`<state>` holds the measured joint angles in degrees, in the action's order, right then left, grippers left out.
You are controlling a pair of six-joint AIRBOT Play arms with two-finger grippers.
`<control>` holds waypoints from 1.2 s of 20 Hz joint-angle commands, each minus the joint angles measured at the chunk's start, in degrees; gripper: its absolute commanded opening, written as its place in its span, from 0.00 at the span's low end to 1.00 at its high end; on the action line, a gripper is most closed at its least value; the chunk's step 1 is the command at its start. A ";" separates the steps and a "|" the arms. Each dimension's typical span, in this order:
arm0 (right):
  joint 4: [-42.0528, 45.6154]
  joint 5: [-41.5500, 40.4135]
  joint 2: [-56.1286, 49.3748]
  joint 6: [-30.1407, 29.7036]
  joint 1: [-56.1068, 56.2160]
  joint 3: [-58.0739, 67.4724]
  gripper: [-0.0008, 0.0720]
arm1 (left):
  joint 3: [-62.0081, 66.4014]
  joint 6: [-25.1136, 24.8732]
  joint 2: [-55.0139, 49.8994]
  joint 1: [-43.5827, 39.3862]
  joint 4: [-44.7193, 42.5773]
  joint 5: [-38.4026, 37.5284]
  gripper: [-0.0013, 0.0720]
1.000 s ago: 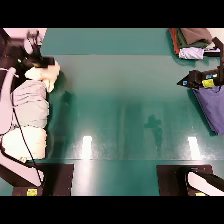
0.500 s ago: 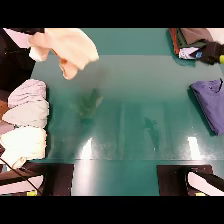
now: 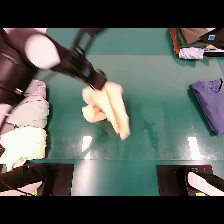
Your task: Fold the shirts.
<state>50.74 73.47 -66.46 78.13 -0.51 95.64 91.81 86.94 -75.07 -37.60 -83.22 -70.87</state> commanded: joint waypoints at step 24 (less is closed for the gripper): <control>0.42 6.49 0.00 0.02 0.04 0.26 0.04 | -13.33 -12.39 -20.87 20.81 35.45 19.02 0.05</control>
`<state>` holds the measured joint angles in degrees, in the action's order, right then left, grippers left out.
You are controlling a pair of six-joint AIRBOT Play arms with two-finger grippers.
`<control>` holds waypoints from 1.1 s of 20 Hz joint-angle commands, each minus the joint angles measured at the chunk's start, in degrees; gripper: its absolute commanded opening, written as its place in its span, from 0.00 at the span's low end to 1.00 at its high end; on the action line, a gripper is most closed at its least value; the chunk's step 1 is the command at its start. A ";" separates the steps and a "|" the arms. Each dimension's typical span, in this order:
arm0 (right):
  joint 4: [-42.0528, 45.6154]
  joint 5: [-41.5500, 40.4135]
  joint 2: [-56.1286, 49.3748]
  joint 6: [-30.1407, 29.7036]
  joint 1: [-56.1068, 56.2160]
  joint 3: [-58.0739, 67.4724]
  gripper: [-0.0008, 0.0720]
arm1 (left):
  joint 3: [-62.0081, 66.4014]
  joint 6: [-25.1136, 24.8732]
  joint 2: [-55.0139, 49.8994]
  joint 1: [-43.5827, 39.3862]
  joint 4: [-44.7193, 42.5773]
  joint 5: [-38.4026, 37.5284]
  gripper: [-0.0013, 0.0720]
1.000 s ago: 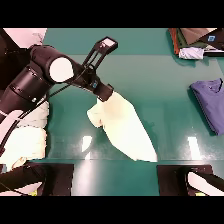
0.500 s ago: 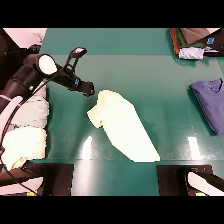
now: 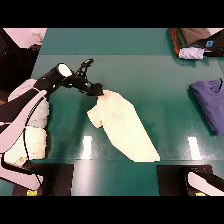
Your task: Fold the shirts.
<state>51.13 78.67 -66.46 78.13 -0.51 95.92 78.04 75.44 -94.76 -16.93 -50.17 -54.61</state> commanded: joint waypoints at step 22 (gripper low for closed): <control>-1.95 -12.83 -21.18 -9.18 12.59 -37.18 0.80 | 3.08 -0.63 20.02 8.46 -17.68 -16.37 0.05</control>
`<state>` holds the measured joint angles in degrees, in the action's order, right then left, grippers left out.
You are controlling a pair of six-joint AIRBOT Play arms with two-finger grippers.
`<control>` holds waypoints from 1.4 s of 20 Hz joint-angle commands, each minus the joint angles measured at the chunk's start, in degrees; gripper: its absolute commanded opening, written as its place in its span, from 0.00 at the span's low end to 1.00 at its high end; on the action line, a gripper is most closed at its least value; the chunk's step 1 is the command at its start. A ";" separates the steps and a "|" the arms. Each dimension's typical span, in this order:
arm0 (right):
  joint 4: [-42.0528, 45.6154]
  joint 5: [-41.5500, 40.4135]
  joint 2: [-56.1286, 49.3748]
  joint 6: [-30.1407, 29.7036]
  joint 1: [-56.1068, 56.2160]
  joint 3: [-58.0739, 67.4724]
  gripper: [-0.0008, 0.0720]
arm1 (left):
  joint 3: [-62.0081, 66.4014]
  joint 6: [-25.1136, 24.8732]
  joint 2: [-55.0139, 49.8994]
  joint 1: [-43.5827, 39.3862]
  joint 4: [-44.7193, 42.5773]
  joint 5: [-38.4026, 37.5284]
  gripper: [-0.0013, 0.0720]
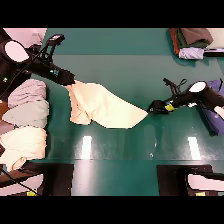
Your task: Fold the shirts.
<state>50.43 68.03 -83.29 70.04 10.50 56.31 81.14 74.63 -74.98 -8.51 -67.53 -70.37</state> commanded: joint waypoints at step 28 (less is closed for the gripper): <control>5.57 7.98 25.55 8.76 -7.91 52.00 0.03 | 33.53 0.07 22.18 0.04 14.60 -8.81 0.05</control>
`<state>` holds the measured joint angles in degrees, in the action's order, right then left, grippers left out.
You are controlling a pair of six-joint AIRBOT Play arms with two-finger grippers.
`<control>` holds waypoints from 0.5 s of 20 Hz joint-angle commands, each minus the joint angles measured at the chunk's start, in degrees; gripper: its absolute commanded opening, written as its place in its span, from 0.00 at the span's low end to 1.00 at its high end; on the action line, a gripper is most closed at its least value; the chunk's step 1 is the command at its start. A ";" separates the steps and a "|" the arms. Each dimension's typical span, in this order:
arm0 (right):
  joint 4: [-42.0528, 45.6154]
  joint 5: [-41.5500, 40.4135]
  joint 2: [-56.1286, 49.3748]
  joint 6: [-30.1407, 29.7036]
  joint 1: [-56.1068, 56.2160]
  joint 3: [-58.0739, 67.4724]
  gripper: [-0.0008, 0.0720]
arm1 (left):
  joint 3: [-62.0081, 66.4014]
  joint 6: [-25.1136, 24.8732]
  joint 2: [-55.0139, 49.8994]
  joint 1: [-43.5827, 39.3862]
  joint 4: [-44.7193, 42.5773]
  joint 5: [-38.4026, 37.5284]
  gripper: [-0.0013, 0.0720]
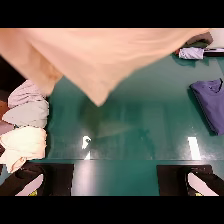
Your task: Fold the shirts.
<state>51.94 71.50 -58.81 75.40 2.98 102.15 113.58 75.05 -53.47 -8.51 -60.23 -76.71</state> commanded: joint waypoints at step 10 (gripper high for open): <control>6.78 21.84 -13.73 7.48 4.00 -12.26 0.03 | -49.88 -5.05 -4.07 0.04 6.62 0.57 0.05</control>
<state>58.37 92.95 -69.30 83.26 5.17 98.85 78.87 72.82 -55.48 -8.49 -53.95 -79.42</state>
